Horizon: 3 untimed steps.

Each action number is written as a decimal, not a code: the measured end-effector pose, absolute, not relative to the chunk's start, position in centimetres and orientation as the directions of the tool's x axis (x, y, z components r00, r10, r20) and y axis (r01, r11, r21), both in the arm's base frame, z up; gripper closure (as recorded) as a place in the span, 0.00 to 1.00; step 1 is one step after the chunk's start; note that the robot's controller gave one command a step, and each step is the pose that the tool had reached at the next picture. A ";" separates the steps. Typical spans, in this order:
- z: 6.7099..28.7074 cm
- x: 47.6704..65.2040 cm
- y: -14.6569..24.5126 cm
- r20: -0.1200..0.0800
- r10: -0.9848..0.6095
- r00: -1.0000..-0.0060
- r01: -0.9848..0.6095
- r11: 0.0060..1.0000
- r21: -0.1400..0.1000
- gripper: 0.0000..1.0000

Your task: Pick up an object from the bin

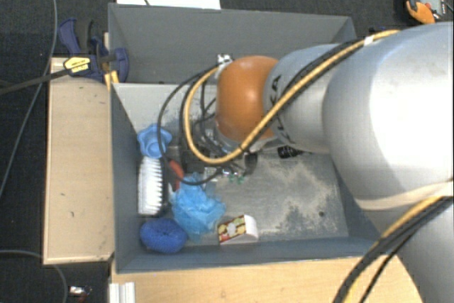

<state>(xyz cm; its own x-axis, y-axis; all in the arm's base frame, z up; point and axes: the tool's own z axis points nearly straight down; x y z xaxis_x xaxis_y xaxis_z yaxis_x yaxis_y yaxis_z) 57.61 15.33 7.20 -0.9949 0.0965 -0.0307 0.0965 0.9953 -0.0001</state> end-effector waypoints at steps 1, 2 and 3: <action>7.0 58.0 20.2 -0.031 -0.530 -0.848 -0.529 0.848 -0.020 1.00; 7.0 58.0 20.2 -0.030 -0.528 -0.849 -0.527 0.849 -0.020 1.00; 7.9 57.7 20.0 -0.021 -0.527 -0.850 -0.526 0.850 -0.018 1.00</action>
Offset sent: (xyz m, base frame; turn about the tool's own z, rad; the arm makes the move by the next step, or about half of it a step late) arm 0.0000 0.0000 0.0000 0.0000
